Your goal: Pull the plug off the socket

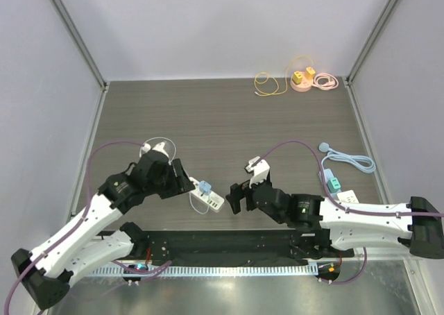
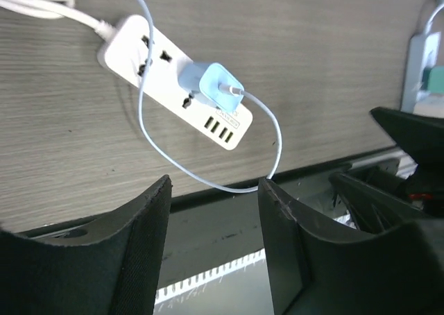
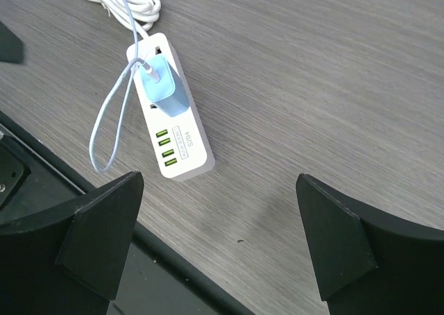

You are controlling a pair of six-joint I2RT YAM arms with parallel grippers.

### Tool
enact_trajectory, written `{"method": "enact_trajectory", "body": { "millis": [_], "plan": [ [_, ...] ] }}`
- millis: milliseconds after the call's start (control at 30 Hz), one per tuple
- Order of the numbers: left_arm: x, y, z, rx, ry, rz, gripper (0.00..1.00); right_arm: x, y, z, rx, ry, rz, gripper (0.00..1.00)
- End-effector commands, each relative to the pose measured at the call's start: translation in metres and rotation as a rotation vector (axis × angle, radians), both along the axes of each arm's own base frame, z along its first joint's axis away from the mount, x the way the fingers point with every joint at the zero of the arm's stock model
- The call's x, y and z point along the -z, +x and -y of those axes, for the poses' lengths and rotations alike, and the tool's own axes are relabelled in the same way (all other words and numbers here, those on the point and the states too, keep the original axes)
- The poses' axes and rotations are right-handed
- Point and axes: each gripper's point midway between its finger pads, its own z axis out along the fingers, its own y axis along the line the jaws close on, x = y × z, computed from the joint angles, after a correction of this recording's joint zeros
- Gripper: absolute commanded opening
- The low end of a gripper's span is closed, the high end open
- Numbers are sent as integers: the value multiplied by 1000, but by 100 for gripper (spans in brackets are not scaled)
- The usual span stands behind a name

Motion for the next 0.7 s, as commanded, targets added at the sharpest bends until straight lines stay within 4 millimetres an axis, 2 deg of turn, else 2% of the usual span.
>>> {"method": "enact_trajectory", "body": {
  "millis": [0,33,67,100,133,167,200,233,267,300,333,400,433,467,500,533,567,600,633,667],
  "plan": [
    [-8,12,-17,-121,2,89,54,-20,-9,-20,-44,74,-97,97],
    [0,10,-21,-136,24,65,53,-32,-8,-28,-53,85,-97,97],
    [7,8,-21,-146,31,36,49,-26,-8,-30,-54,42,-110,97],
    [13,6,-21,-166,28,11,48,-27,-6,-34,-55,28,-112,97],
    [23,4,-22,-177,35,-12,46,-40,-4,-42,-62,37,-101,97],
    [29,6,-24,-201,38,-11,46,-30,-4,-48,-75,-7,-120,97],
    [27,12,-21,-220,9,12,45,-31,-4,-53,-83,-17,-122,97],
    [29,14,-20,-238,-14,19,44,-42,-3,-62,-98,-3,-118,97],
    [37,14,-20,-243,-16,16,41,-39,-1,-67,-107,-24,-121,97],
    [37,17,-21,-257,-33,24,39,-29,-2,-74,-123,-54,-143,97],
    [38,21,-21,-268,-48,31,37,-38,0,-83,-129,-45,-143,97],
    [43,25,-26,-298,-69,27,31,-26,0,-91,-142,-94,-167,97],
    [40,30,-24,-304,-100,46,29,-35,2,-97,-144,-85,-164,97],
    [39,33,-25,-314,-120,51,24,-33,2,-98,-147,-99,-169,97],
    [47,34,-27,-325,-146,31,19,-32,3,-99,-151,-108,-169,97],
    [44,42,-25,-332,-183,53,15,-33,5,-103,-154,-105,-175,97],
    [48,43,-23,-327,-211,33,5,-32,5,-104,-157,-113,-182,97],
    [57,46,-30,-358,-227,8,1,-32,7,-105,-155,-113,-184,97],
    [64,44,-24,-332,-261,-43,0,-33,9,-106,-156,-109,-191,97],
    [59,53,-20,-329,-318,-20,0,-29,10,-108,-157,-118,-200,97]
  ]
}}
